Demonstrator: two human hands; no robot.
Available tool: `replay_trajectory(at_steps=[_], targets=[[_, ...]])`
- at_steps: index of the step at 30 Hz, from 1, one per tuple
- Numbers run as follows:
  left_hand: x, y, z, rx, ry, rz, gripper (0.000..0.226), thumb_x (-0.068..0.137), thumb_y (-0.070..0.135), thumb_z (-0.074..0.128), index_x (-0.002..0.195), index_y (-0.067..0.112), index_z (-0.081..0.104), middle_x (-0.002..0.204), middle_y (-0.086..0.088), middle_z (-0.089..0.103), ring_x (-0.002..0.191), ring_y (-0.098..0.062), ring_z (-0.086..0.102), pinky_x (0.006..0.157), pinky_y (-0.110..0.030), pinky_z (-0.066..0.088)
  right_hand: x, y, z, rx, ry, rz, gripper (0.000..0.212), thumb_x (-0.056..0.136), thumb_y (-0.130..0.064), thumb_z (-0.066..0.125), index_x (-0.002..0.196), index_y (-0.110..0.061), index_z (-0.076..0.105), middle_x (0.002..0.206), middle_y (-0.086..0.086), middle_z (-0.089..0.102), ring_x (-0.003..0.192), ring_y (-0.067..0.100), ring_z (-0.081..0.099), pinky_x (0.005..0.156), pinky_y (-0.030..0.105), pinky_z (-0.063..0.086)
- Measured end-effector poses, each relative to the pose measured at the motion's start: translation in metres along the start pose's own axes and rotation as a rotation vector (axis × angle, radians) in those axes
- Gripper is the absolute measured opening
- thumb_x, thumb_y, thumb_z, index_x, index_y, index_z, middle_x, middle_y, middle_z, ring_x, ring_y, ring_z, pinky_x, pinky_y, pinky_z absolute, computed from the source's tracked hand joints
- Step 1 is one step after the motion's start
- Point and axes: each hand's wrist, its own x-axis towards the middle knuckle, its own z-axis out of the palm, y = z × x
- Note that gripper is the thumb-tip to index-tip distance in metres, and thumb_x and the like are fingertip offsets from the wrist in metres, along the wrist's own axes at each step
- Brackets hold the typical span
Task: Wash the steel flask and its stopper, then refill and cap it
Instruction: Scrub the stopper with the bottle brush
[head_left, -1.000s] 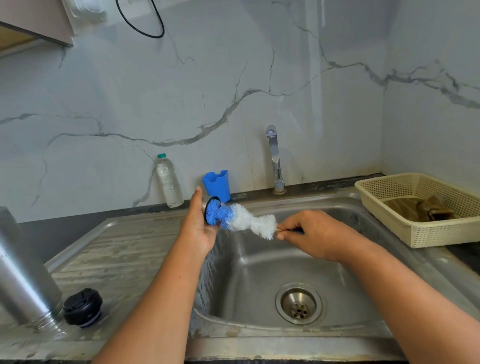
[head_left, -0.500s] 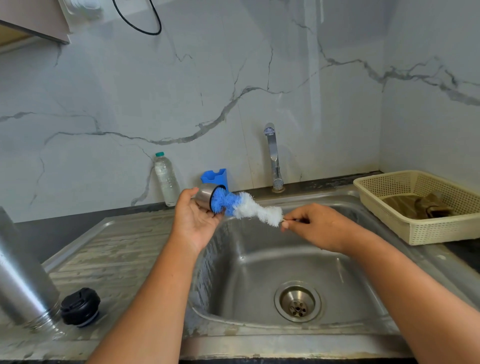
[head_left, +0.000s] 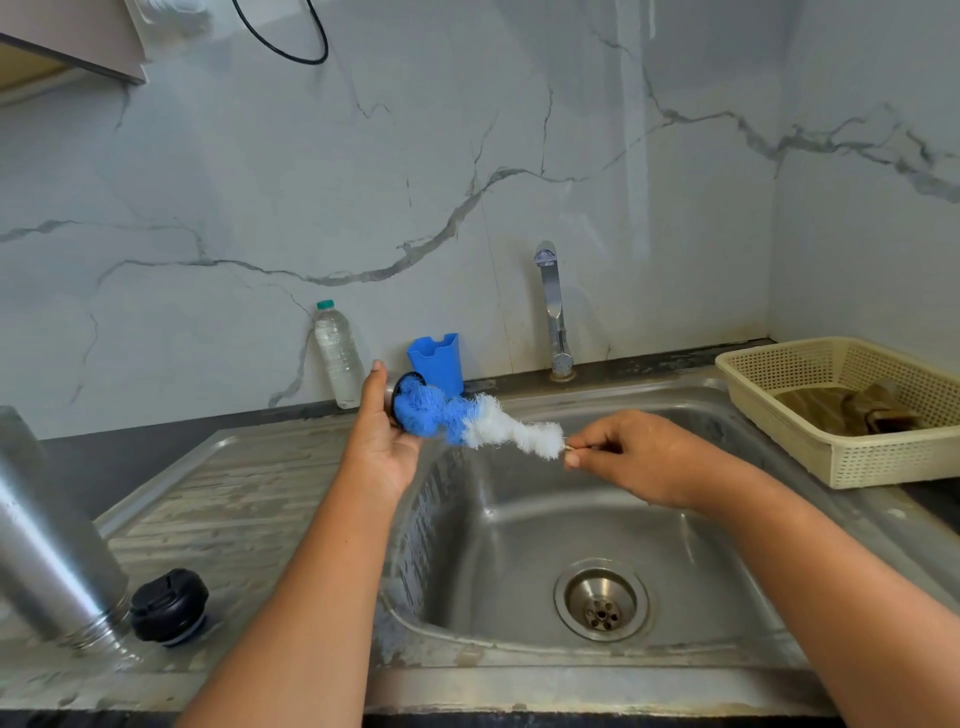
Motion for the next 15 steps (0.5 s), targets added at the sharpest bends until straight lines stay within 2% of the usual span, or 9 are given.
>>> replay_trajectory(at_steps=[2, 5, 8, 10, 12, 15], targets=[[-0.003, -0.003, -0.001, 0.044, -0.024, -0.03, 0.032, 0.097, 0.04, 0.07, 0.108, 0.01, 0.065, 0.102, -0.015, 0.08, 0.094, -0.025, 0.078, 0.085, -0.046, 0.061, 0.0, -0.001, 0.004, -0.071, 0.027, -0.005, 0.016, 0.099, -0.044, 0.062, 0.109, -0.041, 0.075, 0.1, -0.018, 0.073, 0.096, 0.004, 0.066, 0.095, 0.033, 0.054], [-0.004, -0.01, 0.005, 0.078, -0.044, -0.083, 0.049, 0.096, 0.044, 0.07, 0.129, 0.009, 0.062, 0.122, -0.02, 0.074, 0.11, -0.031, 0.073, 0.093, -0.051, 0.059, 0.001, -0.005, 0.005, -0.177, 0.088, -0.013, 0.021, 0.1, -0.042, 0.059, 0.112, -0.033, 0.075, 0.103, -0.004, 0.076, 0.099, 0.021, 0.07, 0.093, 0.044, 0.057], [0.002, -0.003, 0.006, 0.007, -0.008, -0.04, 0.054, 0.096, 0.053, 0.066, 0.125, 0.008, 0.063, 0.124, -0.019, 0.073, 0.107, -0.029, 0.075, 0.088, -0.046, 0.061, -0.004, -0.005, -0.005, -0.213, 0.11, 0.007, 0.023, 0.101, -0.045, 0.058, 0.119, -0.043, 0.072, 0.108, -0.014, 0.073, 0.098, 0.011, 0.067, 0.094, 0.04, 0.057], [0.004, -0.003, 0.003, 0.03, 0.001, -0.047, 0.053, 0.095, 0.056, 0.064, 0.121, 0.01, 0.063, 0.125, -0.019, 0.072, 0.105, -0.028, 0.075, 0.093, -0.046, 0.06, -0.005, -0.005, -0.005, -0.239, 0.105, 0.005, 0.021, 0.101, -0.046, 0.058, 0.118, -0.045, 0.071, 0.109, -0.015, 0.073, 0.098, 0.011, 0.067, 0.092, 0.04, 0.058], [0.001, -0.009, 0.002, 0.096, -0.025, -0.101, 0.064, 0.088, 0.058, 0.068, 0.128, 0.009, 0.061, 0.125, -0.021, 0.072, 0.109, -0.032, 0.073, 0.103, -0.052, 0.055, -0.005, -0.008, 0.001, -0.286, 0.106, -0.001, 0.02, 0.102, -0.045, 0.056, 0.114, -0.042, 0.072, 0.105, -0.012, 0.073, 0.094, 0.014, 0.068, 0.087, 0.042, 0.06], [0.0, -0.012, 0.003, 0.097, -0.045, -0.134, 0.081, 0.083, 0.06, 0.07, 0.141, 0.007, 0.053, 0.125, -0.022, 0.071, 0.111, -0.036, 0.072, 0.105, -0.057, 0.052, -0.004, -0.006, 0.0, -0.309, 0.149, 0.014, 0.021, 0.102, -0.045, 0.055, 0.111, -0.041, 0.073, 0.096, -0.013, 0.072, 0.088, 0.013, 0.066, 0.082, 0.041, 0.06]])
